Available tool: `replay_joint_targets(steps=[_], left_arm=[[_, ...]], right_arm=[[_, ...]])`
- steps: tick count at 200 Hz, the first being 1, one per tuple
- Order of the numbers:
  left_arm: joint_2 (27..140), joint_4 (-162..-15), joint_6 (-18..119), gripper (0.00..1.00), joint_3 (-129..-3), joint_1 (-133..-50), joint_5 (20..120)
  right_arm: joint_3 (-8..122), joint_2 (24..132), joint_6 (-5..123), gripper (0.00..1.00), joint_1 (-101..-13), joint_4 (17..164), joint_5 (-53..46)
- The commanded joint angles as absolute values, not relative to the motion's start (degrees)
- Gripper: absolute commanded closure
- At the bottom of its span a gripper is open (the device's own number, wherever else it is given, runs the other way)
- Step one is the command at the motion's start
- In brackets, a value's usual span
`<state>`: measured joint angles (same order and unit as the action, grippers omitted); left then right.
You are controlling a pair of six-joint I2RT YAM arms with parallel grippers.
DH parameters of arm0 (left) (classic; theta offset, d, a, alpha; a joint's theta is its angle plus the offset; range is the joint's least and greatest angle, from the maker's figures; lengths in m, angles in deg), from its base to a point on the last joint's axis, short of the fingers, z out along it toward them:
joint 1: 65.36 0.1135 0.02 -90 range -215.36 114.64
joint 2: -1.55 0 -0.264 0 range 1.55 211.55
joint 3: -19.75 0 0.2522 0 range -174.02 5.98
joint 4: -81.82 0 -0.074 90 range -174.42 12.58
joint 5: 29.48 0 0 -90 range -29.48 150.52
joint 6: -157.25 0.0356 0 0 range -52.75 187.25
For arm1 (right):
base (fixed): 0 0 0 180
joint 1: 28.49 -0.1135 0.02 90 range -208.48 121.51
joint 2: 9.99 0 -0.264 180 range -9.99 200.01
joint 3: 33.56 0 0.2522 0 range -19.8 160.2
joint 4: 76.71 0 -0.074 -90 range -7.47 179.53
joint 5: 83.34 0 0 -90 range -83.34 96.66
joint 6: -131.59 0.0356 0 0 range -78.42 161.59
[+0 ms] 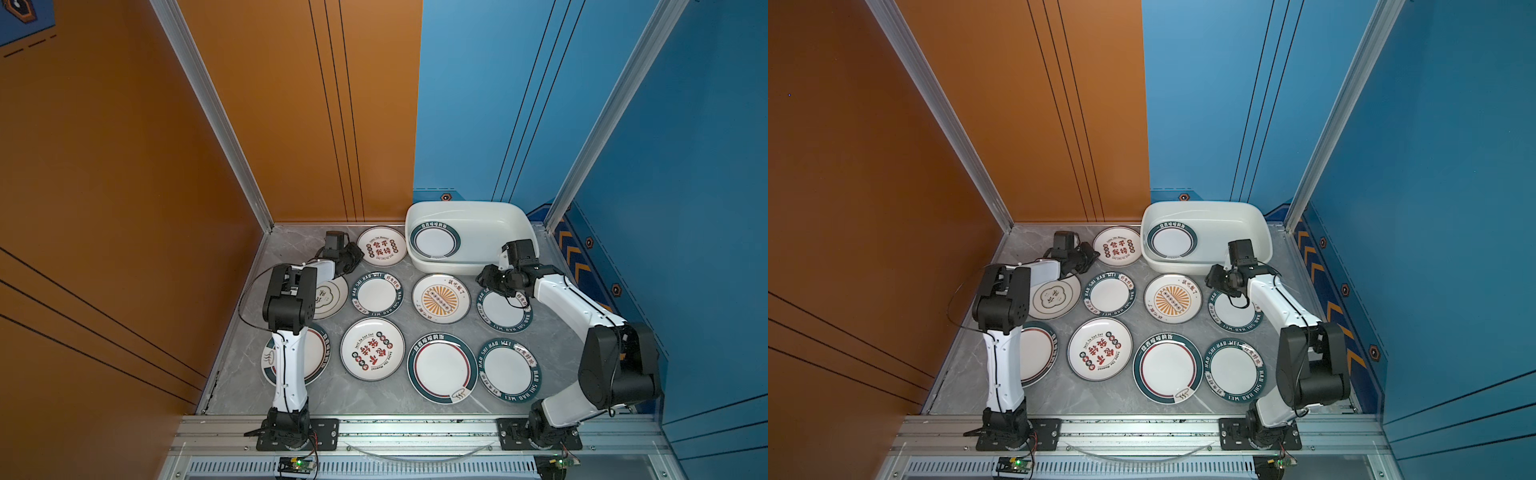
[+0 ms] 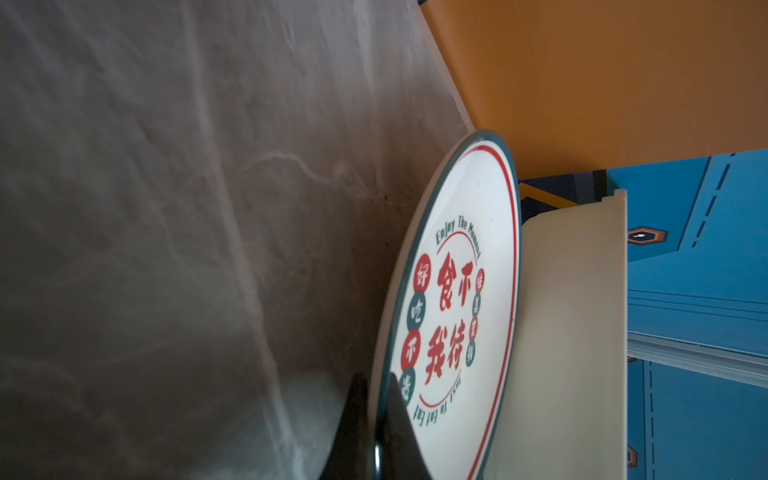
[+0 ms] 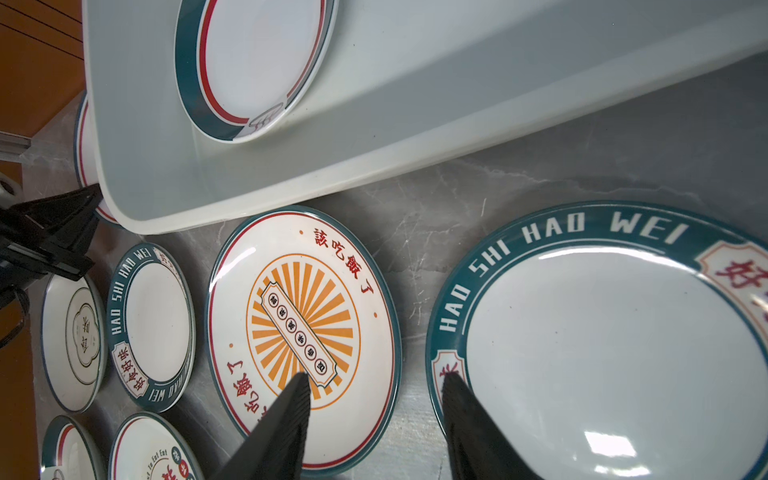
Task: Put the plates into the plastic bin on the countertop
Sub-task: 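Close the left gripper on the 'Enjoy The Moment' plate edge and tilt it up, then carry the plate toward the right gripper while right gripper reaches to meet it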
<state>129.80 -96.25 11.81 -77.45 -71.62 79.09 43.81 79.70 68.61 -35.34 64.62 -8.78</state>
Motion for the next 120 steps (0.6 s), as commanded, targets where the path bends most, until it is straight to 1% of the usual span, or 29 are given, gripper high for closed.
replay_joint_targets(steps=[1,57,120], left_arm=[[132.9,-93.6,13.2,1.0,-75.8,-70.7,79.6],[128.9,-96.2,11.2,1.0,-74.5,-68.1,84.3],[119.8,-98.4,8.3,1.0,-69.1,-65.9,89.7]], right_arm=[[47.0,81.4,68.5,0.46,-36.3,62.9,-8.2],[50.2,83.9,67.9,0.46,-37.4,62.5,-7.3],[50.0,81.6,68.7,0.44,-37.3,66.7,-13.3]])
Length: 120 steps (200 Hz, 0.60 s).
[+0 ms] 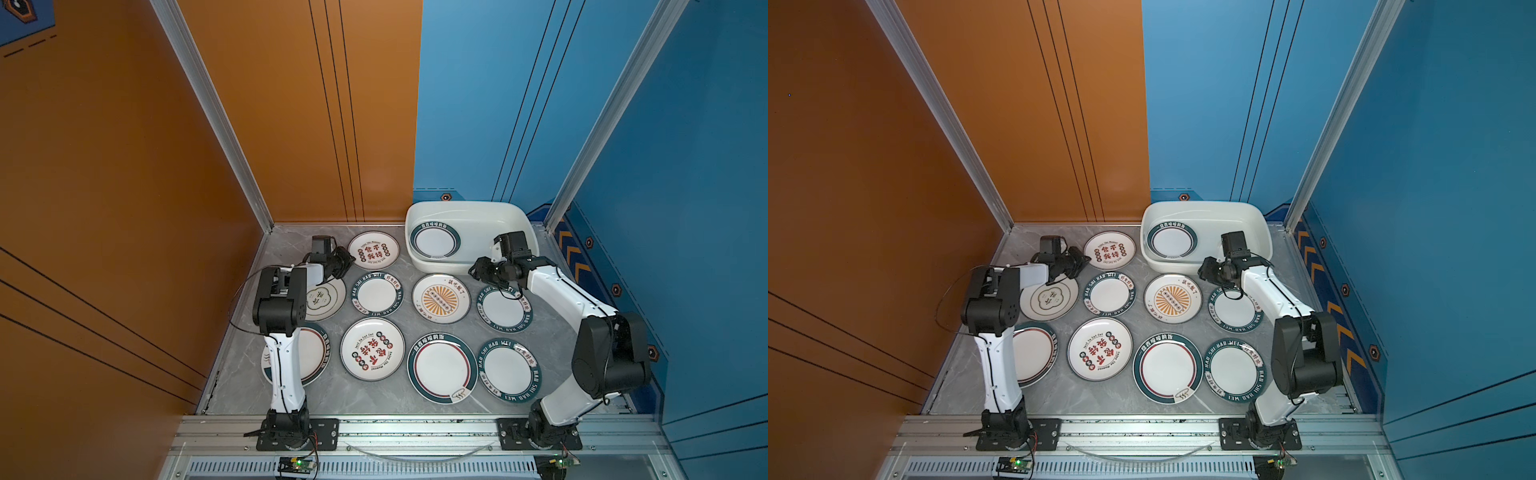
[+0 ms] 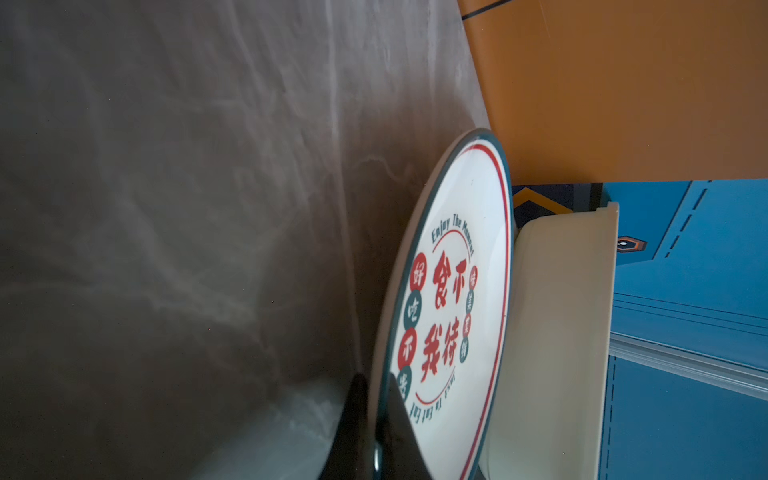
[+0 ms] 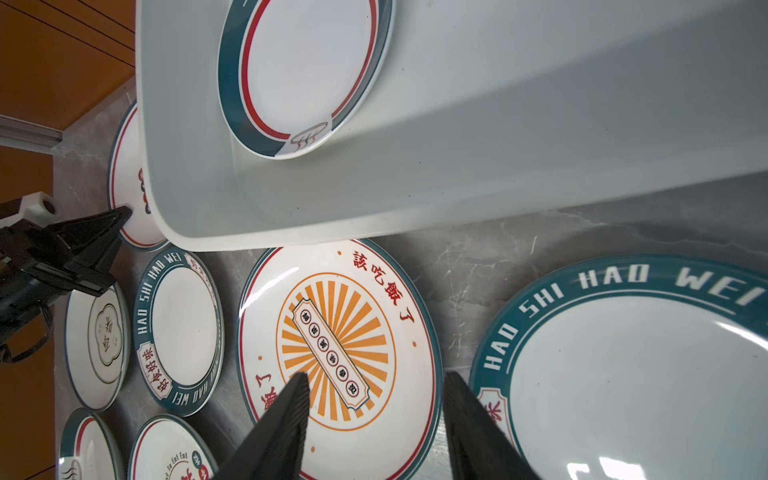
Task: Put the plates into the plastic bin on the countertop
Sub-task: 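Carry the plate toward the right gripper while right gripper reaches to meet it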
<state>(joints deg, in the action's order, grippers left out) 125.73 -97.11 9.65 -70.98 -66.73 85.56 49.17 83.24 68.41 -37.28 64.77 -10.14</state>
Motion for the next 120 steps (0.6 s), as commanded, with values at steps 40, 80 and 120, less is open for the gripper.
replay_joint_targets(steps=[40,80,120], left_arm=[[115.1,-101.3,6.0,1.0,-66.5,-65.5,92.9],[109.0,-101.6,5.3,1.0,-62.5,-67.3,94.1],[102.5,-101.5,5.1,1.0,-55.1,-70.3,94.5]], right_arm=[[49.1,80.8,70.6,0.37,-37.2,70.8,-19.6],[49.2,79.5,71.2,0.28,-37.3,72.2,-23.2],[51.4,81.3,73.1,0.26,-37.7,74.5,-28.6]])
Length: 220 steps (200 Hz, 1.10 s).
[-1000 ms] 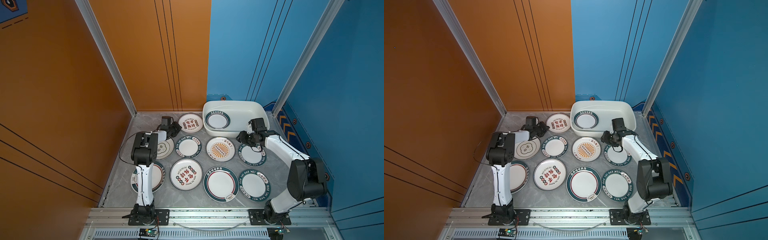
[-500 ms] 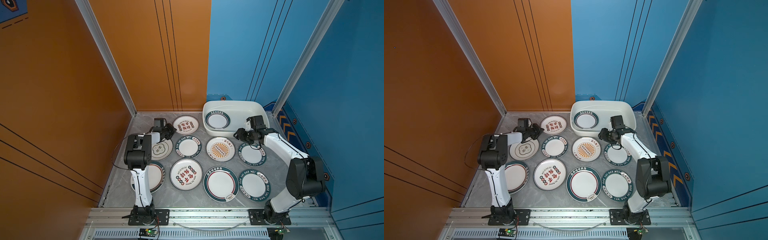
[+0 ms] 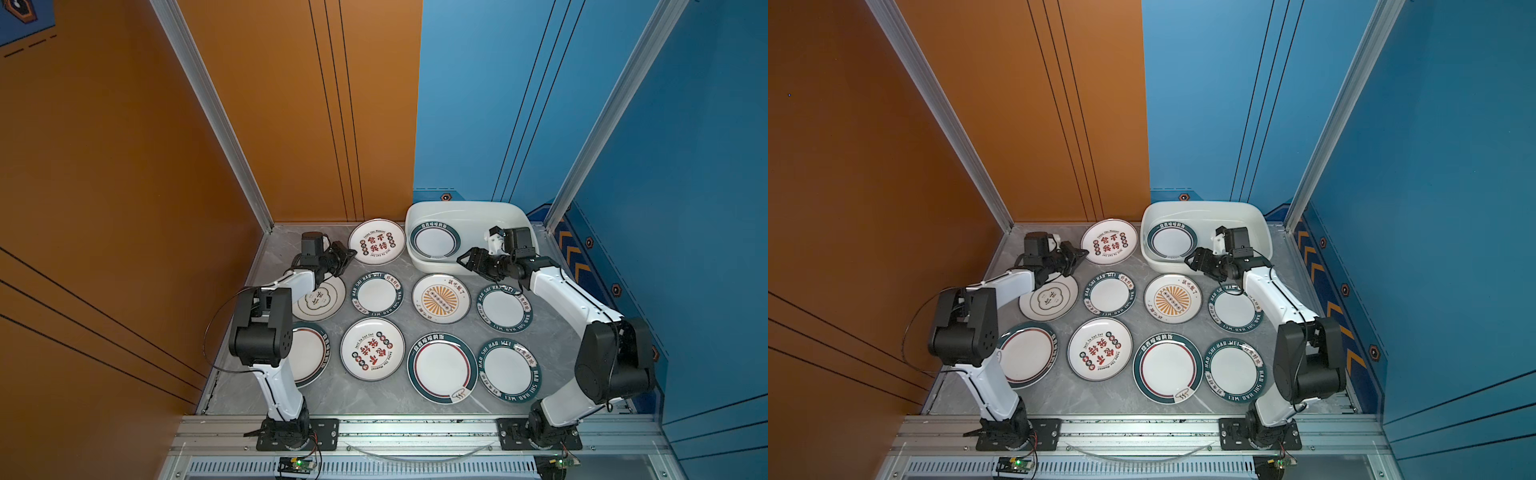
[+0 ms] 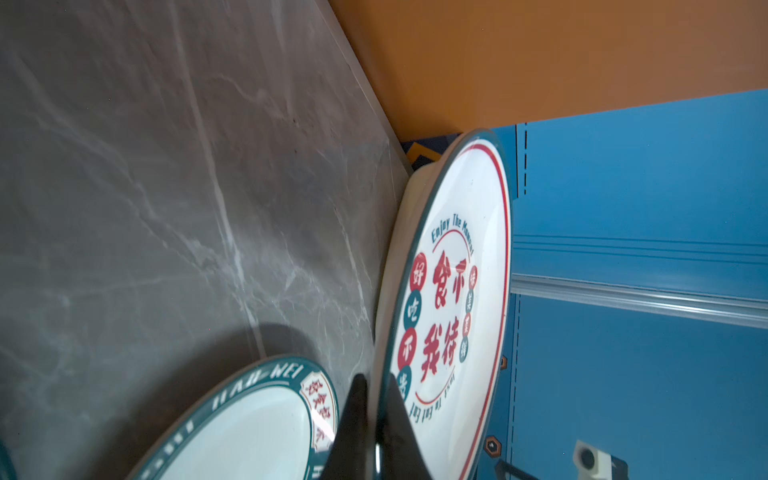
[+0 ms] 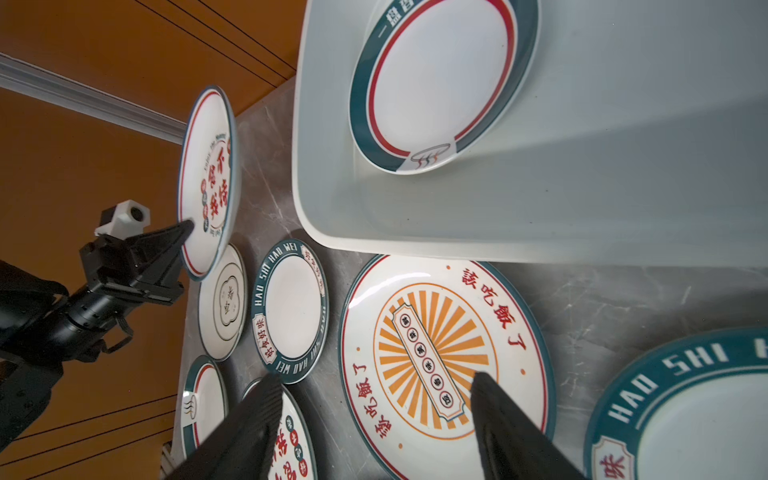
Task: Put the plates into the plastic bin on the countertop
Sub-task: 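Carry the plate toward the right gripper while right gripper reaches to meet it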
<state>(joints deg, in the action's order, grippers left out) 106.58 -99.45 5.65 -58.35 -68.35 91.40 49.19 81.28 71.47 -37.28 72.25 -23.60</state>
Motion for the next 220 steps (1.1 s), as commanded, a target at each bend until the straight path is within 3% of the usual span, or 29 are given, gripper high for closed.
replay_joint_targets(steps=[1,75,220], left_arm=[[102.3,-101.5,5.1,1.0,-55.0,-70.4,94.5],[95.2,-97.7,8.3,1.0,-49.6,-74.9,96.3],[93.7,-86.9,13.6,1.0,-59.4,-81.4,95.6]], right_arm=[[51.5,81.5,73.2,0.26,-37.8,74.5,-28.8],[56.1,89.2,75.6,0.27,-39.7,77.0,-39.0],[60.7,96.3,75.8,0.34,-43.1,73.9,-41.3]])
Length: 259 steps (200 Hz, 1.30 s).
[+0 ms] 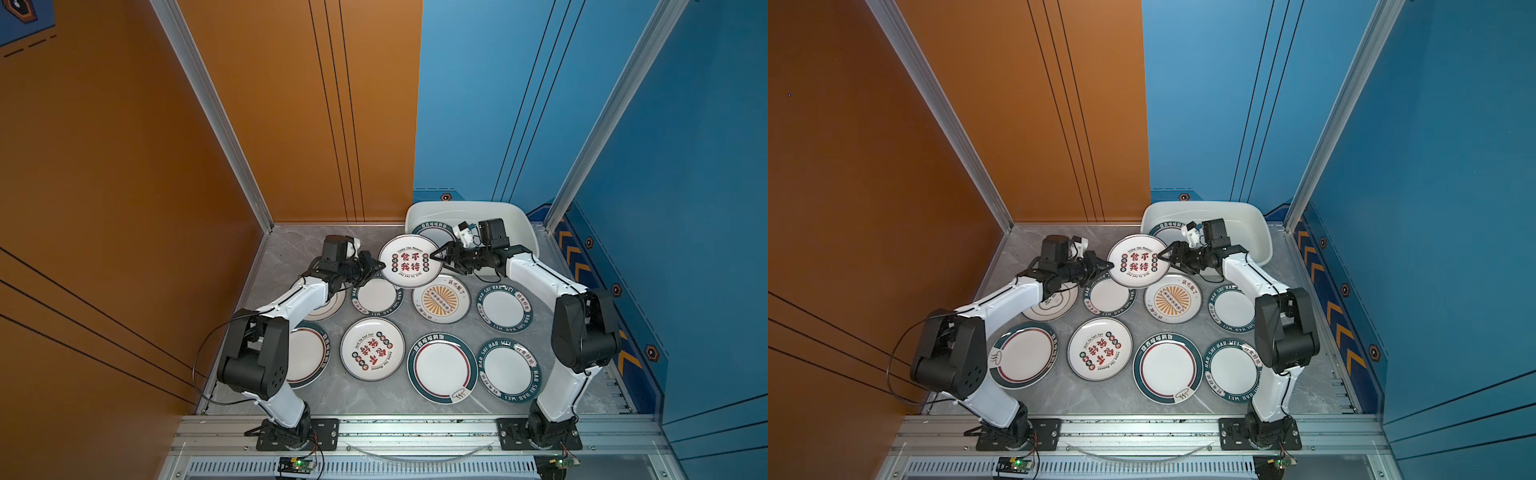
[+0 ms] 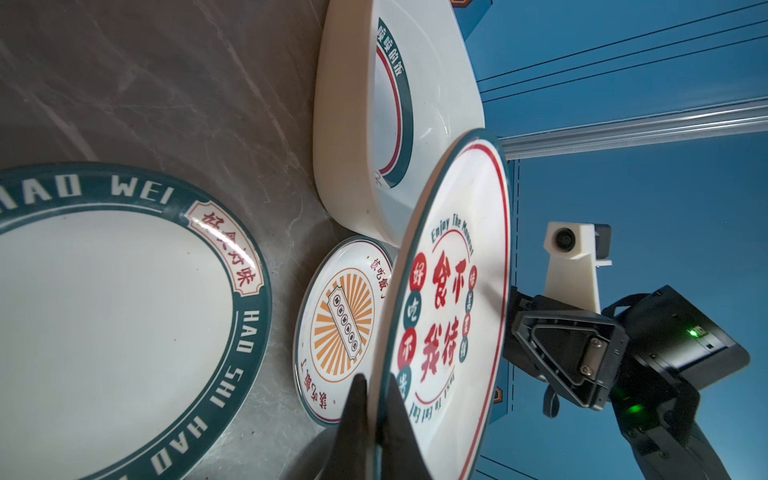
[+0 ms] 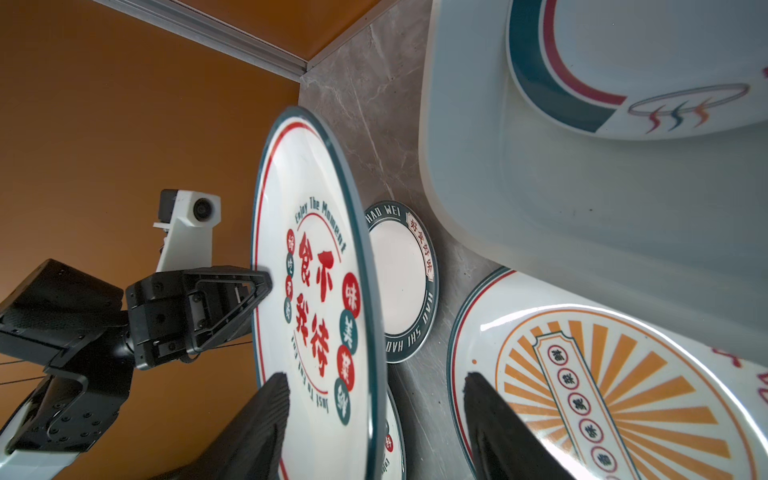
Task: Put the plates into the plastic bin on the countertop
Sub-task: 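Carry the plate toward the right gripper while right gripper reaches to meet it, then grasp the plate rim with the right gripper and release the left gripper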
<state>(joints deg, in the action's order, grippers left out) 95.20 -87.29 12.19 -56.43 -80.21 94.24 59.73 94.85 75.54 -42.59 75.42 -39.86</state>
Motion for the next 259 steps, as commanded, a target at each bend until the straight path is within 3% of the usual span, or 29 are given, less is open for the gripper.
replay_joint_targets(steps=[1,78,157,190,247,259], left_arm=[[93.7,-86.9,13.6,1.0,-59.5,-81.4,95.7],[96.0,-82.9,16.6,1.0,-62.2,-83.7,95.6],[96.2,-77.3,20.7,1.0,-64.4,-84.2,94.8],[96.6,-76.9,21.0,0.78,-64.7,-84.2,94.2],[94.9,-75.7,21.7,0.45,-63.6,-84.6,92.2],[93.9,-74.4,22.7,0.34,-63.0,-84.6,91.4]], right_arm=[[60.7,96.4,75.8,0.34,-43.1,74.0,-41.3],[57.9,95.0,76.9,0.56,-43.1,76.6,-42.1],[57.8,95.1,80.0,0.91,-43.5,80.2,-43.3],[57.9,94.9,79.6,1.0,-43.3,79.5,-43.7],[59.4,92.8,77.6,1.0,-41.0,75.5,-41.6],[60.6,93.1,78.0,1.0,-39.9,75.3,-40.8]])
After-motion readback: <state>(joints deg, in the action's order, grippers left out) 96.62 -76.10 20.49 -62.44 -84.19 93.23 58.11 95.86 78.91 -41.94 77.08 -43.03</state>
